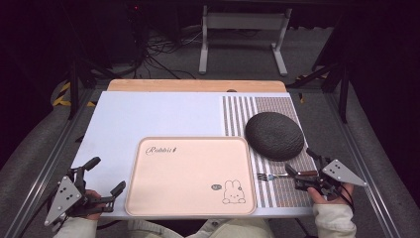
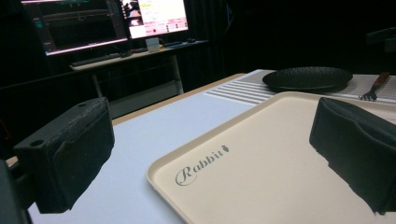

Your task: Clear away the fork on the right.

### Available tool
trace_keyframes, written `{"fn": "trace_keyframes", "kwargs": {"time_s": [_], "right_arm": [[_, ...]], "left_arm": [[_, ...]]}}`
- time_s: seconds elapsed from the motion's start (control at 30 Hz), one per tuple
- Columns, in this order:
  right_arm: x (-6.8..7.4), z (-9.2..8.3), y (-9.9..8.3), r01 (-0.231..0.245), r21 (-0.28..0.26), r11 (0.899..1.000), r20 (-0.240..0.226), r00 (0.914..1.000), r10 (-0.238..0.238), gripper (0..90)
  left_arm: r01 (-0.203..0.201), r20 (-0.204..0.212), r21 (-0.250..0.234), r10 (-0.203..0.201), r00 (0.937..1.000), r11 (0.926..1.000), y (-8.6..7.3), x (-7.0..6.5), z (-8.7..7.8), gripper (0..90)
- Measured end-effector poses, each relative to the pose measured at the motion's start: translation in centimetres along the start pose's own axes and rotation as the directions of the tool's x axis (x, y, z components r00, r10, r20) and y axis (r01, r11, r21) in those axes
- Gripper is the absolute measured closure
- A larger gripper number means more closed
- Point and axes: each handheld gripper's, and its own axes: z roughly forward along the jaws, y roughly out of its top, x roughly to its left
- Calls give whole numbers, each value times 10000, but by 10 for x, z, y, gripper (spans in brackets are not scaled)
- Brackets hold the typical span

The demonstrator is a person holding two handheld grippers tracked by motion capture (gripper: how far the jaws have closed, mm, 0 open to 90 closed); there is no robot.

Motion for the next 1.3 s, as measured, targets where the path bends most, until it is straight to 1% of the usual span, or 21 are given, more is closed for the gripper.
{"fn": "trace_keyframes", "kwargs": {"time_s": [0.17,0.23,0.33,0.37,0.47,0.63,0.73,0.93,1.0,1.03,1.1,1.17,1.3], "right_arm": [[-1,1,-1,-102,14,9999,-48,9999,102,45],[-2,1,-2,-119,68,9999,-20,9999,119,44],[-3,1,-2,-55,100,9999,-36,10000,56,44],[-2,1,-2,-120,81,9999,-42,9999,120,43],[-2,1,-2,-98,113,9999,-69,9999,98,43],[-3,0,0,-108,112,9999,-74,9999,109,44],[-6,0,3,-197,101,9998,-114,9997,198,44],[-9,4,16,-315,165,9994,-251,9992,319,47],[-12,7,23,-262,142,9996,-300,9992,266,45],[-13,8,25,-309,137,9994,-350,9989,313,42],[-13,9,28,-333,162,9993,-367,9988,339,41],[-15,11,33,-246,136,9996,-417,9988,252,41],[-17,17,38,-382,183,9991,-558,9977,392,34]], "left_arm": [[3,14,-13,-3,10000,10000,0,0,1,3],[63,18,-12,-63,10000,10000,0,0,1,3],[34,31,25,-34,10000,10000,0,0,0,3],[92,8,-32,-92,10000,10000,0,0,0,3],[44,31,14,-44,10000,10000,0,0,0,3],[97,24,17,-97,9999,10000,-1,0,0,3],[63,21,28,-63,10000,10000,-1,1,1,3],[137,8,44,-137,9999,9999,-1,1,0,3],[128,18,38,-128,9999,9999,-1,1,0,3],[122,21,34,-122,9999,9999,-1,1,0,3],[126,29,68,-126,9999,9999,-1,1,1,3],[135,37,86,-135,9999,9999,-1,1,1,3],[140,38,83,-141,9999,9999,-1,1,1,3]]}}
